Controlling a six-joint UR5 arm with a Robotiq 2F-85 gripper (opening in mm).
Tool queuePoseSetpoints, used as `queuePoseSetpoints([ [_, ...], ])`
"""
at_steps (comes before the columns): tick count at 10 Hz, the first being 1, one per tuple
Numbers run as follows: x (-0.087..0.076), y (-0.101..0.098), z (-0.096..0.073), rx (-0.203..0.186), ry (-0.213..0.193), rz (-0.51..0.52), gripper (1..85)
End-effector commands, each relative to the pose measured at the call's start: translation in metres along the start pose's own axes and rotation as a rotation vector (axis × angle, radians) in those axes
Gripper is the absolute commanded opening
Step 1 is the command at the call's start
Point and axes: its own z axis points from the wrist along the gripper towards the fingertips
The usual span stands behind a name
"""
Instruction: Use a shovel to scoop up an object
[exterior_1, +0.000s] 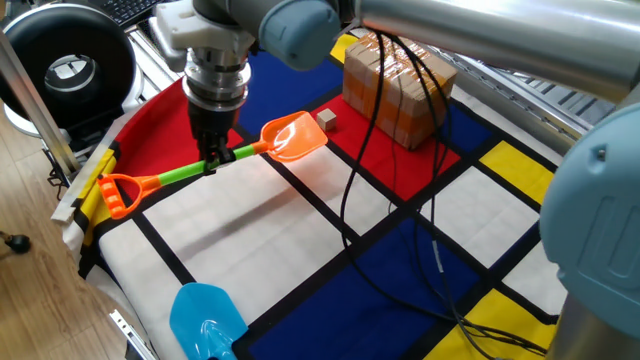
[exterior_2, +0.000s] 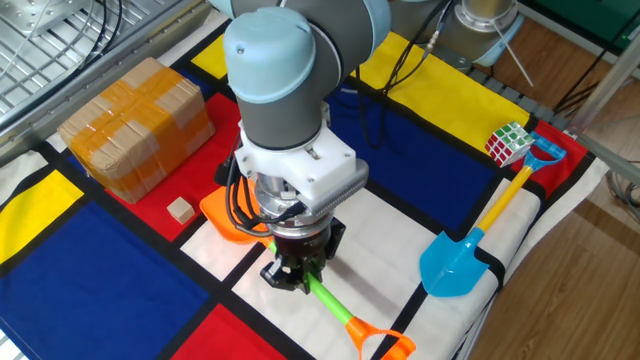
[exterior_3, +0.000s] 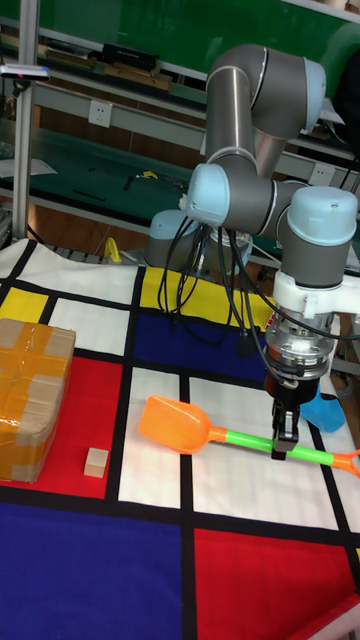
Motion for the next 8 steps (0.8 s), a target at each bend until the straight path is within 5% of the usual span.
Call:
queuePoseSetpoints([
  [1,-0.014,0.0,-0.001,-0.001,-0.05,0.015,1.0],
  [3,-0.028,-0.006,0.005,0.023,-0.066,0.004,1.0],
  [8,-0.035,-0.009,0.003,0.006,-0.126,-0.022,1.0],
])
